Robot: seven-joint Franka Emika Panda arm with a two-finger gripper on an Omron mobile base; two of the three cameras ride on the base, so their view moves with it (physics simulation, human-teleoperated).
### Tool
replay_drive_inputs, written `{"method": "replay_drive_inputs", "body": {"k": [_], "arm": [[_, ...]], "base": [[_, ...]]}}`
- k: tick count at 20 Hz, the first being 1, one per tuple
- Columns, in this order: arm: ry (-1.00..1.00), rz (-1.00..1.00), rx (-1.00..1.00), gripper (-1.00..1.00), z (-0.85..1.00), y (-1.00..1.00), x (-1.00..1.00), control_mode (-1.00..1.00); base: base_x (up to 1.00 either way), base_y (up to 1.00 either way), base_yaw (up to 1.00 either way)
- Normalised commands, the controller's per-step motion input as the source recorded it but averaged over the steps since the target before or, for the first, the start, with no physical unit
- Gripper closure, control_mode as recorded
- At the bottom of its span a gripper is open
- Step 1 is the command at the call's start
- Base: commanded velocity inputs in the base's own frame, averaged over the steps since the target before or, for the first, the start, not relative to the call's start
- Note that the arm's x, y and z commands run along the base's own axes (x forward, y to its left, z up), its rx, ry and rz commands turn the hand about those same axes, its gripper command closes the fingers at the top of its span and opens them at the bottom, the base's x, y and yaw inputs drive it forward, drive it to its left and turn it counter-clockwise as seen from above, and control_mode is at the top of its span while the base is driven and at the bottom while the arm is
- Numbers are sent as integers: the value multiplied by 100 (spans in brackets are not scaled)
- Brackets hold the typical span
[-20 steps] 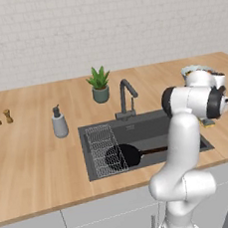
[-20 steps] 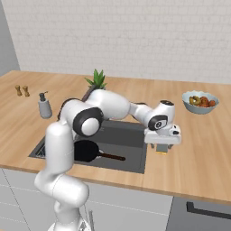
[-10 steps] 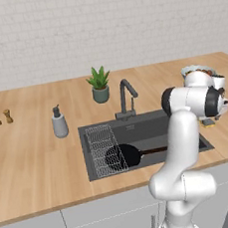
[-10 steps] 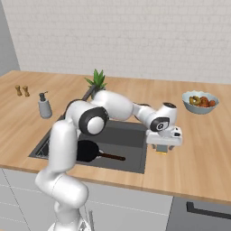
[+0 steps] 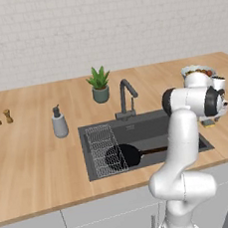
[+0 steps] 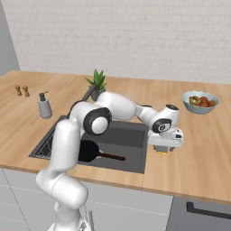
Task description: Pick the pan and sponge and place them into the sink. Then turn on the water.
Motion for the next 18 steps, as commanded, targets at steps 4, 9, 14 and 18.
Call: {"method": "replay_drive_inputs", "body": {"k": [4, 9, 14, 18], "arm": [[-1, 0, 0, -100, -23, 6, 0, -100], [0, 0, 0, -100, -29, 0, 0, -100], [0, 0, 0, 100, -34, 0, 3, -100], [0, 0, 0, 100, -7, 0, 1, -100]], "base": [[0, 0, 0], [0, 0, 0], [0, 0, 0], [0, 0, 0]]}}
